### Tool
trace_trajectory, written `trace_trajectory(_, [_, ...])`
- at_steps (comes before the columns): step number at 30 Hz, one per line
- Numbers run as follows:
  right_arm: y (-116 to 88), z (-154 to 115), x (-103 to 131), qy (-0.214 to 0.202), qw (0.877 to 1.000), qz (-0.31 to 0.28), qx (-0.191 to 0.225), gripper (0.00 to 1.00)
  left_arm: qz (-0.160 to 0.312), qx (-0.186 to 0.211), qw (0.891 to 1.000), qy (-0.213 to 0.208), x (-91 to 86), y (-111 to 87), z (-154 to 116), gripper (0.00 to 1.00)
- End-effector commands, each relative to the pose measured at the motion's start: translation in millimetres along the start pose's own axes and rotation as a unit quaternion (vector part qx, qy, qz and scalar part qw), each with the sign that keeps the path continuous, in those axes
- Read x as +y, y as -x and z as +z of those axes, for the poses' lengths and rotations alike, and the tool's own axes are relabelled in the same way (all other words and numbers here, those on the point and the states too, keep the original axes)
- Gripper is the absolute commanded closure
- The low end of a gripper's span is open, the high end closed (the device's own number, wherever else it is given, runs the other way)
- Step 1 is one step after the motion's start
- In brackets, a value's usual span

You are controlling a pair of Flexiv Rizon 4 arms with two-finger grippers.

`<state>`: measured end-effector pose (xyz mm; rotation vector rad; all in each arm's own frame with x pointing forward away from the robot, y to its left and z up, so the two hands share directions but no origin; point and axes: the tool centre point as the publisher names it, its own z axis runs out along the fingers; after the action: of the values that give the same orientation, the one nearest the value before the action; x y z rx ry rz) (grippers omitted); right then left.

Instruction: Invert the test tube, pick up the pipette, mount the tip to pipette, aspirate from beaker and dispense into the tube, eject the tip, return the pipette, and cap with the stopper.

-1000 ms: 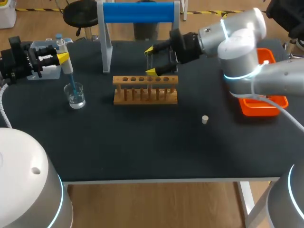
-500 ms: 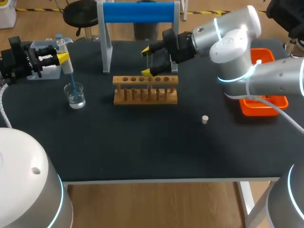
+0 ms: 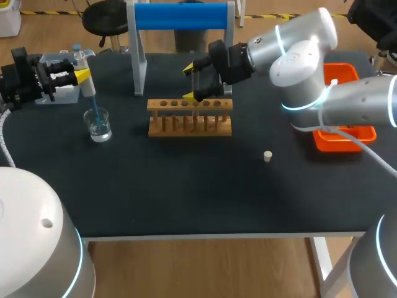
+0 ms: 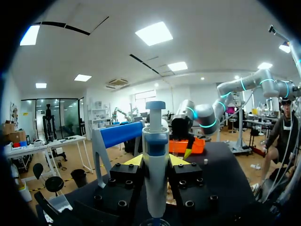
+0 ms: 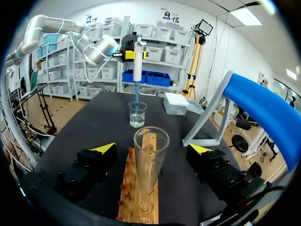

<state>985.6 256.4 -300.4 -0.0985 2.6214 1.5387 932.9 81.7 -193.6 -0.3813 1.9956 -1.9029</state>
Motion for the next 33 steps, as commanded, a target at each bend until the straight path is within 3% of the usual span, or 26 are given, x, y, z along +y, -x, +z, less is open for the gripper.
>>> trace_trajectory(1, [1.2, 2.9, -1.3, 0.000, 1.000, 0.001, -0.002, 0.00, 0.000, 0.000, 1.000, 0.000, -0.4, -0.5, -0.8, 1.00])
trace_trajectory(33, [1.2, 6.1, -9.0, -0.005, 1.000, -0.011, 0.020, 0.00, 0.000, 0.000, 1.000, 0.000, -0.4, -0.5, -0.8, 1.00])
